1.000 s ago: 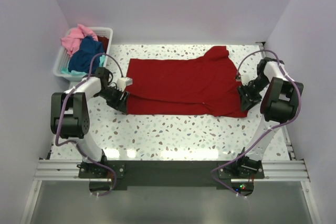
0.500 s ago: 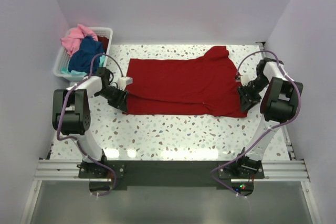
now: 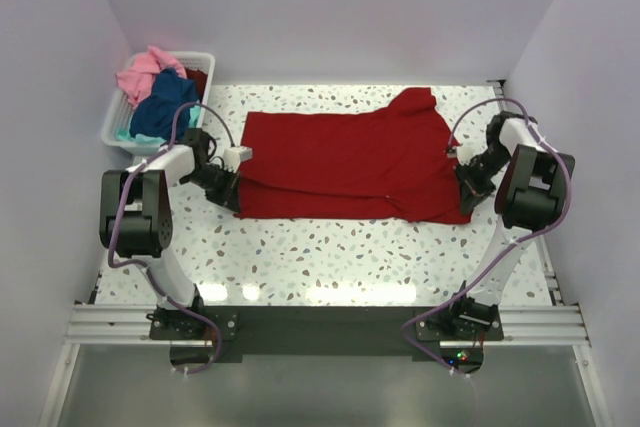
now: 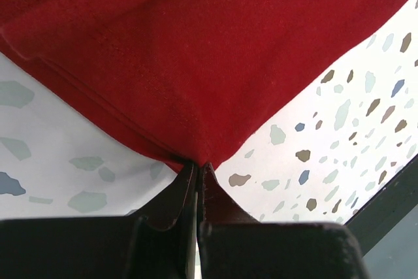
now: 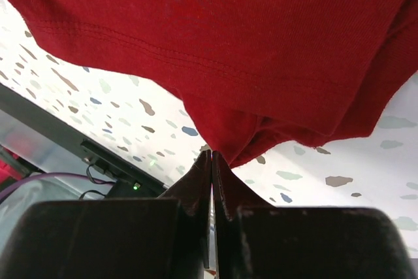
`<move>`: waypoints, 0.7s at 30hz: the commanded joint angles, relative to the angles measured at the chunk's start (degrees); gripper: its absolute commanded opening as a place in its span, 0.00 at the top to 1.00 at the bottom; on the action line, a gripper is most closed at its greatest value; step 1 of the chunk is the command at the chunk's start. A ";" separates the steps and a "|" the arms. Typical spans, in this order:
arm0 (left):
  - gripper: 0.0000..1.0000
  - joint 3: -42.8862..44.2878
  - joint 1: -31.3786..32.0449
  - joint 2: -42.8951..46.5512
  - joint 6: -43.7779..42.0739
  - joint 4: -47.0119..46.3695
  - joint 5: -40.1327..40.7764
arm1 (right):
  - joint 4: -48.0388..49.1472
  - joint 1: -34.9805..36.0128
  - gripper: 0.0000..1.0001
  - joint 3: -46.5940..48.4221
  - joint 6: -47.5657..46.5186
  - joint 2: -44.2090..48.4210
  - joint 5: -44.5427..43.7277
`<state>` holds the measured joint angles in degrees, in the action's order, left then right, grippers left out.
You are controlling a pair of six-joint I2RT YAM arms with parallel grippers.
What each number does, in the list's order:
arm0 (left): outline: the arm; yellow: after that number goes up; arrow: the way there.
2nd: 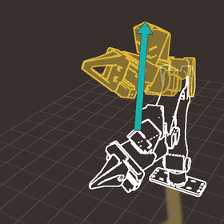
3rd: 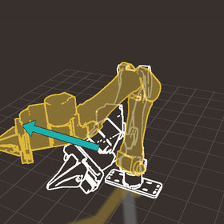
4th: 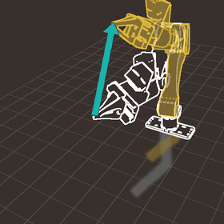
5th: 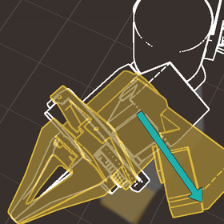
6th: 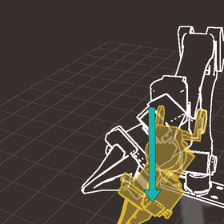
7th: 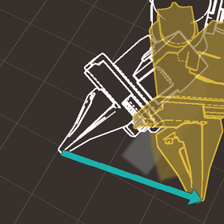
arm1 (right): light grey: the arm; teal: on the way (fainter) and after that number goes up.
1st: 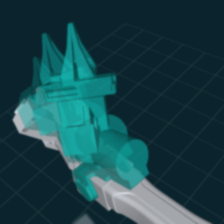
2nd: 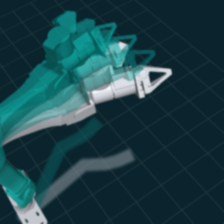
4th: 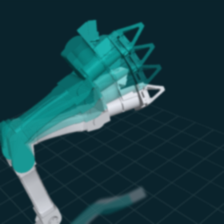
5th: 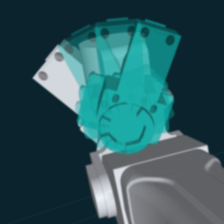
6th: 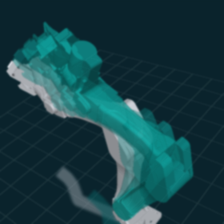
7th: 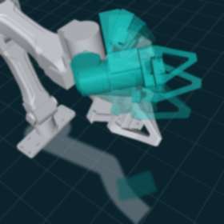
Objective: Fold and stack the t-shirts
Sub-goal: Fold the tshirt
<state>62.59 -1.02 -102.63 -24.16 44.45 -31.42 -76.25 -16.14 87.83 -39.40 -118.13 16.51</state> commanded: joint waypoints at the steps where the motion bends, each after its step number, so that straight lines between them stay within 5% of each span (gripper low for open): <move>1: 1.00 0.96 -0.30 2.78 -0.27 0.90 -0.75 | -0.48 0.23 1.00 2.25 -0.24 0.79 1.50; 9: 1.00 0.25 -0.30 3.58 -0.62 1.35 0.30 | 0.40 0.23 0.99 2.17 0.37 0.71 0.01; 13: 0.80 0.52 -0.39 4.10 0.69 0.38 1.80 | -0.40 0.15 0.56 1.82 0.72 0.53 0.28; 15: 0.66 0.52 -0.39 4.28 1.22 0.20 3.28 | -0.22 0.15 0.51 1.47 0.81 0.88 0.10; 21: 0.59 0.52 -0.30 3.23 2.36 -1.03 5.40 | 0.66 0.23 0.50 0.41 1.34 0.62 -0.96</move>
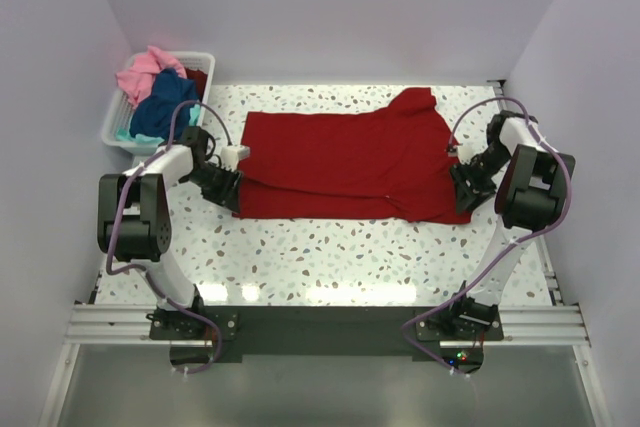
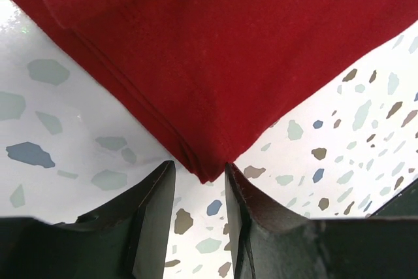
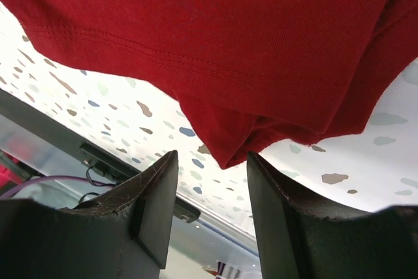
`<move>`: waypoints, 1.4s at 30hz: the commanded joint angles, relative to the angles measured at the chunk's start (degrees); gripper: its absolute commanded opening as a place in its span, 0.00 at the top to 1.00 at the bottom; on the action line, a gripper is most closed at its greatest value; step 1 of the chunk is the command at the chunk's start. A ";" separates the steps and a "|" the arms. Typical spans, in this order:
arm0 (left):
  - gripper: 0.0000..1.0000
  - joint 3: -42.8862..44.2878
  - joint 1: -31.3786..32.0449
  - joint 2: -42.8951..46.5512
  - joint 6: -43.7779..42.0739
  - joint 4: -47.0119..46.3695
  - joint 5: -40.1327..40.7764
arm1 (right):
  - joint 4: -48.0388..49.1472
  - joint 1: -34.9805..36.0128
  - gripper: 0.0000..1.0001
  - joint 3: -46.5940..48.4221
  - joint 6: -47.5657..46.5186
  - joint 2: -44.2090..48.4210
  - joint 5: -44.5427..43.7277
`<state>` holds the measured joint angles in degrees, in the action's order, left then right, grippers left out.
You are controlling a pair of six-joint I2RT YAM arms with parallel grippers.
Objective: Fold and stack the t-shirts
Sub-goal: Fold the tshirt
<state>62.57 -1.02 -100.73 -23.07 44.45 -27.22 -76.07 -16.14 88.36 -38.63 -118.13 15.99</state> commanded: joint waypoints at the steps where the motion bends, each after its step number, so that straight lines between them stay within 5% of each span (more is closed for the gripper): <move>1: 0.58 0.71 -0.30 1.06 1.45 -1.12 1.29 | 0.66 0.23 0.50 -0.55 0.66 0.62 -0.69; 9: 0.54 1.15 -0.04 -1.22 2.85 -1.47 -0.63 | 1.37 0.23 0.48 -1.00 1.01 0.00 -1.49; 17: 0.62 1.77 0.40 -2.28 3.38 -1.12 -2.66 | 1.45 0.23 0.55 -0.55 1.10 -1.23 -1.14; 21: 0.79 2.47 0.31 -1.40 3.03 -0.51 -3.27 | 1.19 0.23 0.72 0.32 0.93 -1.32 -1.05; 25: 0.96 2.30 0.31 -0.70 1.98 0.55 -2.93 | 1.01 0.23 1.00 0.68 0.66 -1.05 -1.31; 42: 1.00 -3.50 -0.74 1.94 -4.00 4.07 4.19 | 2.77 0.14 1.00 -2.57 -1.27 2.64 -8.69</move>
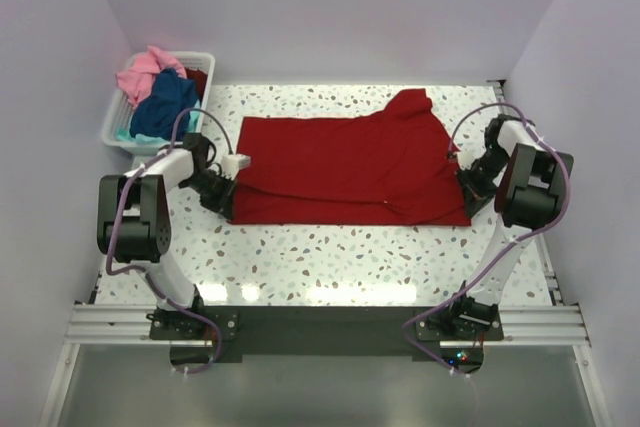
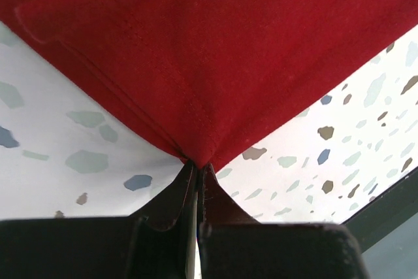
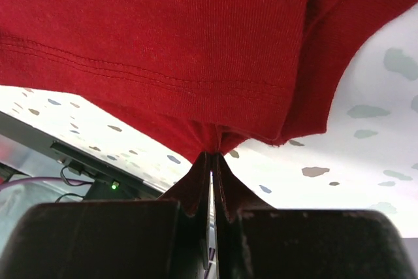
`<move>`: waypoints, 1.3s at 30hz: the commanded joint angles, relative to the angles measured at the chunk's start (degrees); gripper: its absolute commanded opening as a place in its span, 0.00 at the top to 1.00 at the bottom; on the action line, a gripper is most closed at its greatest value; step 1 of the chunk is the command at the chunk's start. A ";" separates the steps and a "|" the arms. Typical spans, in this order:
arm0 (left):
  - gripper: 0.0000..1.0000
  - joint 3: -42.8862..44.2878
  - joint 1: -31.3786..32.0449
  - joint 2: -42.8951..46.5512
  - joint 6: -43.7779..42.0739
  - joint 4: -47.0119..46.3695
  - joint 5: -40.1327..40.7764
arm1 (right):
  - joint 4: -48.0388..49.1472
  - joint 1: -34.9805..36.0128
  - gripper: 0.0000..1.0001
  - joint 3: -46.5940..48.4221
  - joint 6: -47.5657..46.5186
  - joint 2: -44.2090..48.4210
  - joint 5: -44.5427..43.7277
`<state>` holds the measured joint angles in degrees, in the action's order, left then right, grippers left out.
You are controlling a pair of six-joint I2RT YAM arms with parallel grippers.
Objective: Fold and stack the t-shirts
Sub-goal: Fold the tshirt
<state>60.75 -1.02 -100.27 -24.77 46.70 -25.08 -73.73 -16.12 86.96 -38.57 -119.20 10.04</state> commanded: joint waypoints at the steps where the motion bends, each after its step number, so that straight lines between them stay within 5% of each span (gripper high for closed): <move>1: 1.00 -2.12 -0.65 1.39 -2.38 1.64 2.14 | 0.61 0.12 1.00 -1.61 -1.42 3.97 -2.92; 5: 1.00 -3.71 -0.65 1.13 -2.56 0.94 2.76 | 0.79 0.47 1.00 -3.89 -1.69 4.41 -3.10; 7: 0.92 -3.27 -0.57 1.13 -3.08 1.11 2.23 | -0.96 0.65 0.99 -3.47 -2.21 4.15 -0.65; 10: 0.69 -1.08 -0.65 6.03 -5.97 1.21 -5.03 | -5.36 0.30 0.63 1.70 -2.13 5.11 3.22; 14: 0.49 2.17 0.48 14.73 -10.02 -3.69 -10.59 | -9.66 -0.23 0.46 9.51 -0.20 5.91 6.56; 19: 0.49 5.42 8.03 13.97 -15.38 -9.07 -10.34 | -11.61 -0.23 0.47 14.90 3.32 1.52 8.85; 25: 0.48 3.33 26.83 12.82 -17.31 -28.65 -11.48 | -9.06 -0.23 0.46 15.43 7.19 -1.91 9.90; 32: 0.46 6.73 46.78 -1.30 -23.13 -52.83 -10.43 | -7.75 -0.14 0.47 13.50 8.68 -4.73 9.12; 39: 0.45 12.81 55.77 -14.15 -26.81 -68.83 -10.51 | -6.68 -0.14 0.56 13.32 9.56 -6.40 7.01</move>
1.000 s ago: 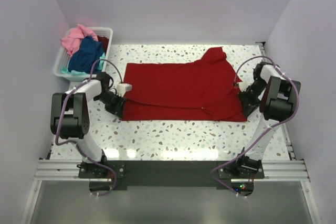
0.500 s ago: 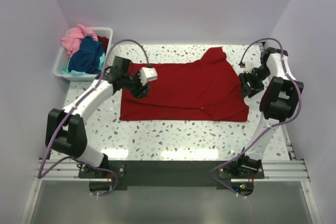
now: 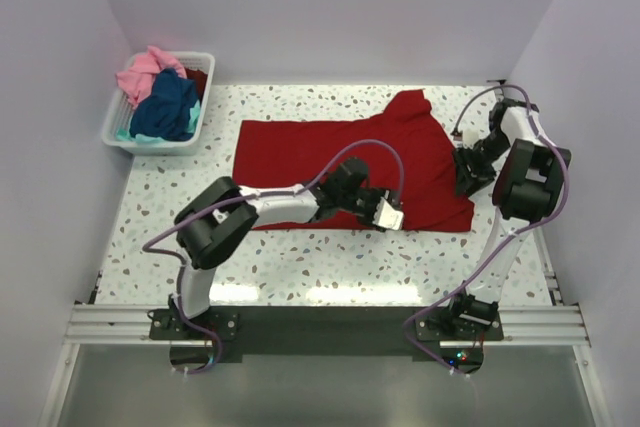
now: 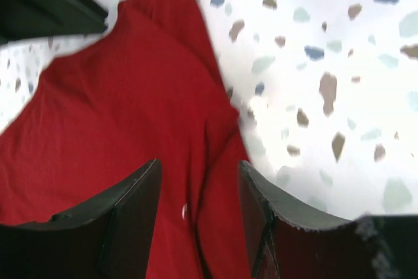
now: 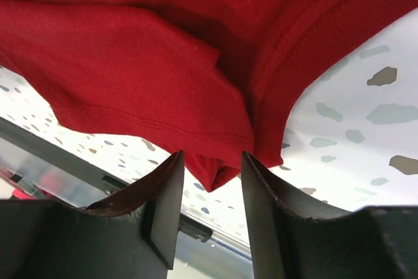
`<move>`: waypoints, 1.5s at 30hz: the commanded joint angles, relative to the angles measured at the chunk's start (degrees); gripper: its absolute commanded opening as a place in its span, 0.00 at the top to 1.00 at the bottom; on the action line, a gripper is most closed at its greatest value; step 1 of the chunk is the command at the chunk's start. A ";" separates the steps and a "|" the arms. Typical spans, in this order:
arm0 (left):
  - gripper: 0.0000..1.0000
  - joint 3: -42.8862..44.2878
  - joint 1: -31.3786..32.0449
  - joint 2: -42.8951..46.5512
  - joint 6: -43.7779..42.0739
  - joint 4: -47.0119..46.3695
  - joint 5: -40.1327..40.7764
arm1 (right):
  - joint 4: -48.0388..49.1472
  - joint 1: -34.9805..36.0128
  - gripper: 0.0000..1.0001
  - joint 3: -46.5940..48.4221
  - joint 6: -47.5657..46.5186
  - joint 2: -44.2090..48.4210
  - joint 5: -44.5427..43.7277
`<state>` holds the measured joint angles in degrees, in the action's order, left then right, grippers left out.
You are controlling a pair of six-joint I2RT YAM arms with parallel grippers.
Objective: Fold and stack the t-shirts
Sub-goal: Fold the tshirt
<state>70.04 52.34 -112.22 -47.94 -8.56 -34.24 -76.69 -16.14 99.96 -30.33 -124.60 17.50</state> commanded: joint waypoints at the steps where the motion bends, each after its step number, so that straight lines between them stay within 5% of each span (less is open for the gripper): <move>1: 0.45 4.74 3.03 -3.17 -4.26 -14.55 -1.62 | -3.82 -0.12 0.57 0.32 1.24 -1.00 -0.62; 10: 0.48 10.02 6.37 -12.22 -8.13 -12.80 -1.01 | -5.40 -0.21 0.60 0.85 0.18 -1.61 -1.68; 24: 0.41 11.17 5.94 -14.69 -9.01 -8.58 -1.09 | -5.49 -0.21 0.57 -1.26 -0.70 -1.35 -2.73; 33: 0.59 13.19 5.32 -15.92 -9.01 -6.56 -0.57 | -5.58 -0.29 0.66 -2.14 -1.49 -0.74 -4.75; 39: 0.65 13.37 5.23 -15.66 -9.36 -6.30 -0.65 | -4.79 -0.29 0.54 -1.88 -0.96 -0.39 -6.42; 45: 0.79 13.54 5.06 -15.13 -8.22 -7.17 -1.18 | -4.52 -0.29 0.58 -1.27 -0.70 -0.29 -6.43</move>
<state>81.54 57.76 -128.05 -56.51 -14.46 -34.15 -76.71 -16.19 97.25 -31.09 -126.37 11.46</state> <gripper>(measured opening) 0.222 0.434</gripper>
